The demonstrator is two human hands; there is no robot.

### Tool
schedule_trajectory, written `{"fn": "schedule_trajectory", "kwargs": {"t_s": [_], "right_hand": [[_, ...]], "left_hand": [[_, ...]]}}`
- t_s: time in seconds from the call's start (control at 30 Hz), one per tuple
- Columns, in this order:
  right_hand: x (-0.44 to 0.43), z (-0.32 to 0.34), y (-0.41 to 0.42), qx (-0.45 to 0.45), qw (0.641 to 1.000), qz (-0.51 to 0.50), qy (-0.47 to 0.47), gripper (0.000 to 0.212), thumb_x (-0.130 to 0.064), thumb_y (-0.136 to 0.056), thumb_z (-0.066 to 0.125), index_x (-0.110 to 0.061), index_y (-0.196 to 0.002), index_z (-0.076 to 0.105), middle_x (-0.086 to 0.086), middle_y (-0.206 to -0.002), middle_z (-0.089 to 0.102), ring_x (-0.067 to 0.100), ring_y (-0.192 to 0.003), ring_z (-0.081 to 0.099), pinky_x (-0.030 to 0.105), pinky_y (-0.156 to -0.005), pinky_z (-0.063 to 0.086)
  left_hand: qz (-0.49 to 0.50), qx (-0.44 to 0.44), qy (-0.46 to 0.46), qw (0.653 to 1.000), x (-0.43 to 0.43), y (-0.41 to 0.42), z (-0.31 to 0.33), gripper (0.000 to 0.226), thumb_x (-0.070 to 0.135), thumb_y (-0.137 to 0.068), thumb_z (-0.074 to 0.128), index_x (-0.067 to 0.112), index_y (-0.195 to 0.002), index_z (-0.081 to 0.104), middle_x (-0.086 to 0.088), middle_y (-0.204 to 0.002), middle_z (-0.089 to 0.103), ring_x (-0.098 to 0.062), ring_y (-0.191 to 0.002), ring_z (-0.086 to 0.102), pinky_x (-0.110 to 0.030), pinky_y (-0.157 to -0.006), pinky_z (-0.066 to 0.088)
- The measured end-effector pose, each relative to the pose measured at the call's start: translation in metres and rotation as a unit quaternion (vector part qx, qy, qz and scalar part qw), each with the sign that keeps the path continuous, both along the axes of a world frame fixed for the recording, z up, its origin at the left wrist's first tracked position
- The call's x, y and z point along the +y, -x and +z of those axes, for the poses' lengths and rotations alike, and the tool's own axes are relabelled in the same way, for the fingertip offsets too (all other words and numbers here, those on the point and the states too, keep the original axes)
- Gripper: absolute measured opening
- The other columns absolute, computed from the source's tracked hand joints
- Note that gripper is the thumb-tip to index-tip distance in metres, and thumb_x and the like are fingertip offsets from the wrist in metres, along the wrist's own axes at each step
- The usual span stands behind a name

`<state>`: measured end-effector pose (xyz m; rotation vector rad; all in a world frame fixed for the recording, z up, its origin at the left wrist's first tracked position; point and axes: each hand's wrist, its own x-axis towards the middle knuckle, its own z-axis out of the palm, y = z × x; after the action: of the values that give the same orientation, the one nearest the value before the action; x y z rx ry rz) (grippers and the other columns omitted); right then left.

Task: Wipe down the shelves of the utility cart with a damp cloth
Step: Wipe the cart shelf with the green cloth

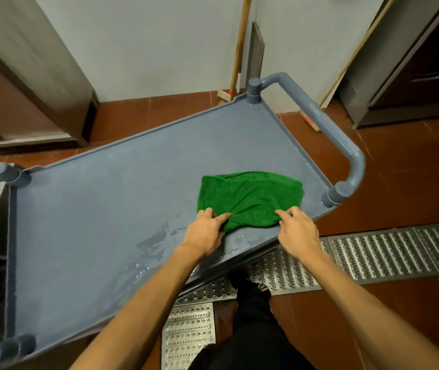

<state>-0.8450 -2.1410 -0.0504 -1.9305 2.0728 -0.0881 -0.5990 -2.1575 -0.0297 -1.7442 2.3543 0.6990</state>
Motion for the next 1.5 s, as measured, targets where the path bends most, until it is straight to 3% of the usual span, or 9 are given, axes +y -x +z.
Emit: {"fn": "schedule_trajectory", "kwargs": {"t_s": [0.27, 0.47, 0.67, 1.07, 1.27, 1.5], "right_hand": [[0.011, 0.000, -0.024, 0.020, 0.999, 0.039, -0.007, 0.043, -0.018, -0.095, 0.049, -0.022, -0.138, 0.054, 0.004, -0.117, 0.057, 0.026, -0.107, 0.054, 0.038, -0.091, 0.048], [0.022, -0.001, -0.055, 0.014, 0.998, 0.068, -0.011, 0.044, -0.015, -0.095, 0.048, -0.019, -0.139, 0.053, 0.005, -0.117, 0.055, 0.028, -0.109, 0.053, 0.038, -0.090, 0.048], [0.032, -0.003, -0.088, 0.014, 0.994, 0.103, -0.016, 0.057, -0.014, -0.095, 0.048, -0.018, -0.150, 0.035, 0.008, -0.119, 0.053, 0.028, -0.108, 0.051, 0.038, -0.086, 0.046], [0.040, -0.008, -0.151, 0.007, 0.984, 0.180, -0.006, 0.055, -0.008, -0.090, 0.054, -0.014, -0.144, 0.047, 0.013, -0.117, 0.054, 0.034, -0.105, 0.051, 0.040, -0.083, 0.046], [0.040, -0.008, -0.179, 0.019, 0.975, 0.220, -0.011, 0.057, -0.007, -0.089, 0.052, -0.016, -0.145, 0.045, 0.013, -0.119, 0.052, 0.033, -0.106, 0.050, 0.039, -0.082, 0.046], [0.039, -0.009, -0.212, 0.033, 0.959, 0.281, -0.014, 0.060, -0.011, -0.089, 0.052, -0.017, -0.147, 0.041, 0.013, -0.120, 0.050, 0.033, -0.107, 0.049, 0.038, -0.085, 0.044]], "left_hand": [[0.026, 0.030, -0.006, 0.999, 0.031, -0.030, -0.002, 0.061, 0.017, -0.096, 0.051, 0.029, -0.154, 0.036, -0.013, -0.127, 0.048, -0.030, -0.120, 0.044, -0.038, -0.093, 0.045], [0.054, 0.028, -0.011, 0.998, 0.053, -0.060, -0.002, 0.063, 0.013, -0.094, 0.051, 0.031, -0.153, 0.037, -0.012, -0.126, 0.047, -0.030, -0.121, 0.044, -0.044, -0.096, 0.048], [0.097, 0.027, -0.001, 0.995, 0.078, -0.091, 0.000, 0.062, 0.013, -0.095, 0.051, 0.034, -0.152, 0.039, -0.010, -0.126, 0.046, -0.028, -0.120, 0.043, -0.041, -0.092, 0.048], [0.170, 0.023, 0.006, 0.985, 0.130, -0.144, 0.002, 0.063, 0.013, -0.093, 0.051, 0.033, -0.152, 0.040, -0.010, -0.124, 0.046, -0.029, -0.120, 0.042, -0.046, -0.095, 0.048], [0.206, 0.030, 0.014, 0.978, 0.152, -0.165, 0.000, 0.062, 0.015, -0.094, 0.051, 0.034, -0.151, 0.040, -0.008, -0.122, 0.044, -0.026, -0.119, 0.042, -0.042, -0.089, 0.051], [0.265, 0.040, 0.031, 0.963, 0.174, -0.187, -0.003, 0.059, 0.016, -0.094, 0.051, 0.034, -0.150, 0.043, -0.007, -0.121, 0.046, -0.025, -0.119, 0.042, -0.039, -0.094, 0.047]]}}
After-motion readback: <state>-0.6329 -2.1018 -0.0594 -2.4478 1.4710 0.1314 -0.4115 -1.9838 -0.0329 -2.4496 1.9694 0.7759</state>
